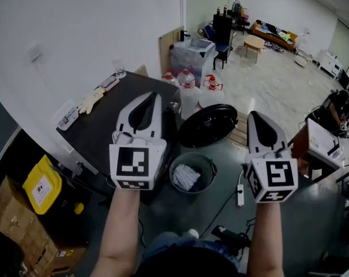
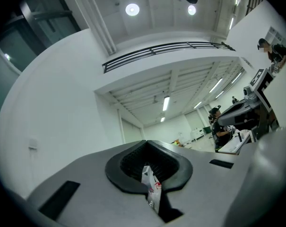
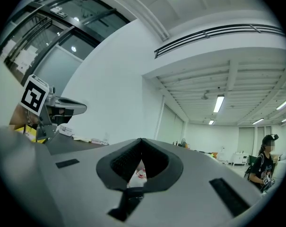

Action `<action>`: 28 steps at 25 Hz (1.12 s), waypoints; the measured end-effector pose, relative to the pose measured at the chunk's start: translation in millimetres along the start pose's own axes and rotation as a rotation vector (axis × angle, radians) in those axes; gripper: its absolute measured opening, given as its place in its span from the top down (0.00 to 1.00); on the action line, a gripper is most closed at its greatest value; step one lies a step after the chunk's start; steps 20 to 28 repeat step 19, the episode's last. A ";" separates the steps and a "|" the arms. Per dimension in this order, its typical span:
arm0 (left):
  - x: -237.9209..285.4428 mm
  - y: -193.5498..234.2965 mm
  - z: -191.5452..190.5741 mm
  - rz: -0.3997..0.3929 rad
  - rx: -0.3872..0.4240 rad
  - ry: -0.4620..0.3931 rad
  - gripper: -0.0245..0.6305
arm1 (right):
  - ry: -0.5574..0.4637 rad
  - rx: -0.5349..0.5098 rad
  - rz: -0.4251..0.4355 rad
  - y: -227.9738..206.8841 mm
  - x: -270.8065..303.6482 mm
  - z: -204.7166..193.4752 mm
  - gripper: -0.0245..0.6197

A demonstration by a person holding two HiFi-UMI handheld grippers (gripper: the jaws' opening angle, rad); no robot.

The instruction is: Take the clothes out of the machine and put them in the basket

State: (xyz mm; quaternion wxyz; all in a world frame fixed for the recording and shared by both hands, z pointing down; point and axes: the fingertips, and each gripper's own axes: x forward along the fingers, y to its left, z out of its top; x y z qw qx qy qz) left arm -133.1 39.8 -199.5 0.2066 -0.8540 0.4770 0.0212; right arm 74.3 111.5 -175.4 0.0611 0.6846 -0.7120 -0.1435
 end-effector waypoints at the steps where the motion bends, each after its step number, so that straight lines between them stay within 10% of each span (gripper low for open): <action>1: -0.3 0.5 0.3 -0.001 0.001 -0.003 0.96 | -0.001 -0.003 -0.003 0.5 -0.9 0.8 0.96; 28: 11.8 7.7 5.3 -0.024 0.017 -0.039 0.96 | -0.022 -0.041 -0.038 2.0 6.2 13.5 0.96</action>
